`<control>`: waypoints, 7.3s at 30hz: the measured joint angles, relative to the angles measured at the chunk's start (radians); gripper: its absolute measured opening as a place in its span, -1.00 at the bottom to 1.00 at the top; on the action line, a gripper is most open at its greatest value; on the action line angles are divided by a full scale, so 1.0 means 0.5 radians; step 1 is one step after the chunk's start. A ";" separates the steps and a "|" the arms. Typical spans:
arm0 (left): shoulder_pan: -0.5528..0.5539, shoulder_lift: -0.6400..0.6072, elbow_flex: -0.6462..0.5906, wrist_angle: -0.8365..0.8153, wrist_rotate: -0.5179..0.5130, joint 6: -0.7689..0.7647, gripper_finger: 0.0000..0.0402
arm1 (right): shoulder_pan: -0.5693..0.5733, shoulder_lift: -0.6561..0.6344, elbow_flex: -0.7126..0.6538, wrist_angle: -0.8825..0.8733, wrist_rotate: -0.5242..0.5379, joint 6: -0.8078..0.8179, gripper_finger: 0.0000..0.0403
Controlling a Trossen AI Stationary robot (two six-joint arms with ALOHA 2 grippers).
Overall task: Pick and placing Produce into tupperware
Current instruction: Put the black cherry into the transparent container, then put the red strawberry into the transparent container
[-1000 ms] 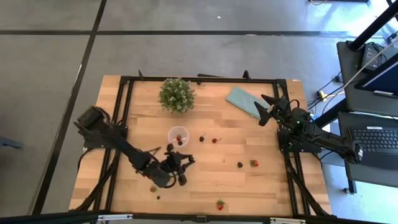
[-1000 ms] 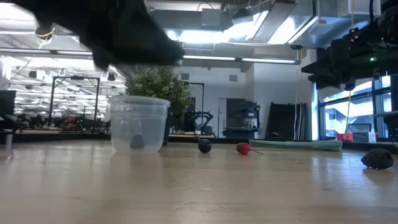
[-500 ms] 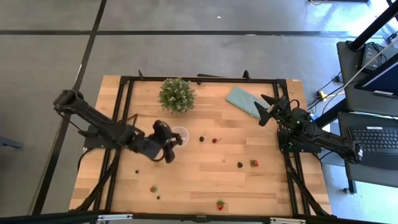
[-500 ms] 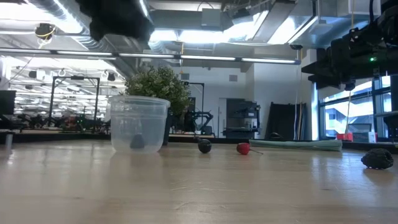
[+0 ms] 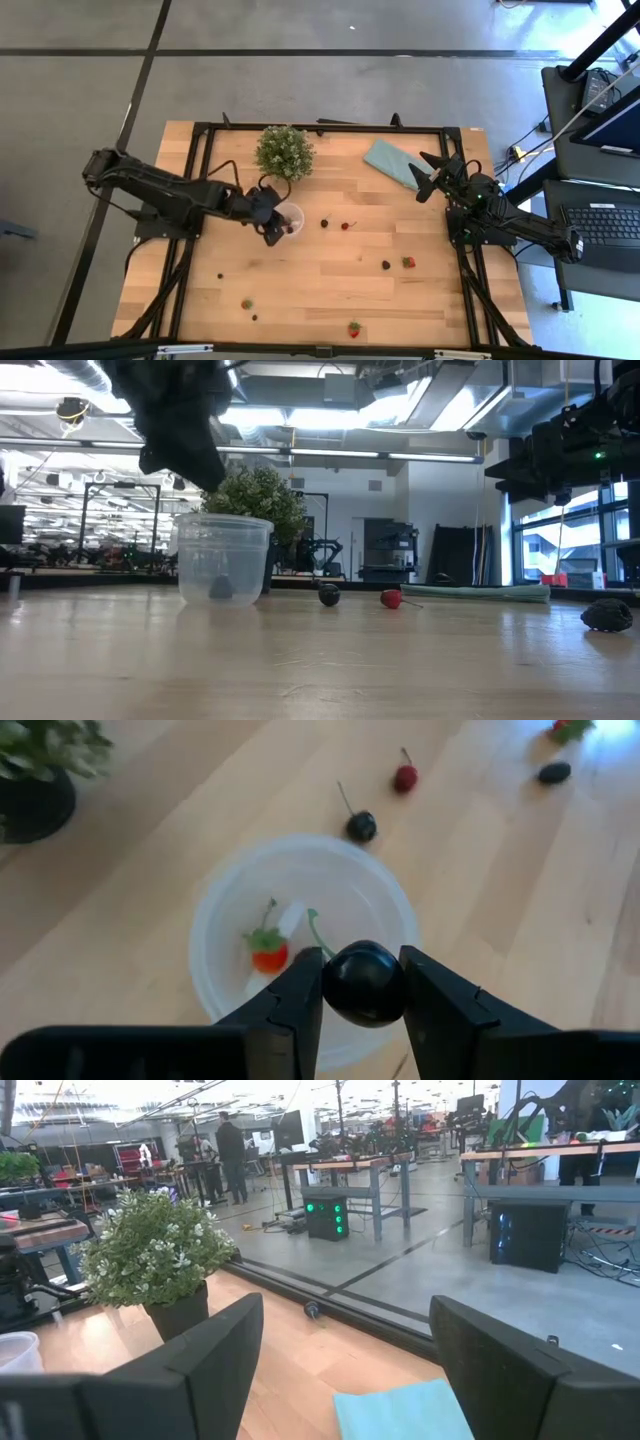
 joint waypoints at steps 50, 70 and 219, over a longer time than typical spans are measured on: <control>0.159 -0.058 0.506 0.076 0.103 0.822 -0.21 | 0.000 0.000 0.000 0.000 0.000 0.000 0.43; 0.084 -0.089 0.540 0.061 -0.006 1.017 0.43 | 0.000 0.001 -0.001 0.000 0.001 -0.015 0.43; -1.426 0.520 -0.912 1.974 0.128 0.726 0.15 | -0.001 0.000 0.000 0.000 0.000 0.992 0.43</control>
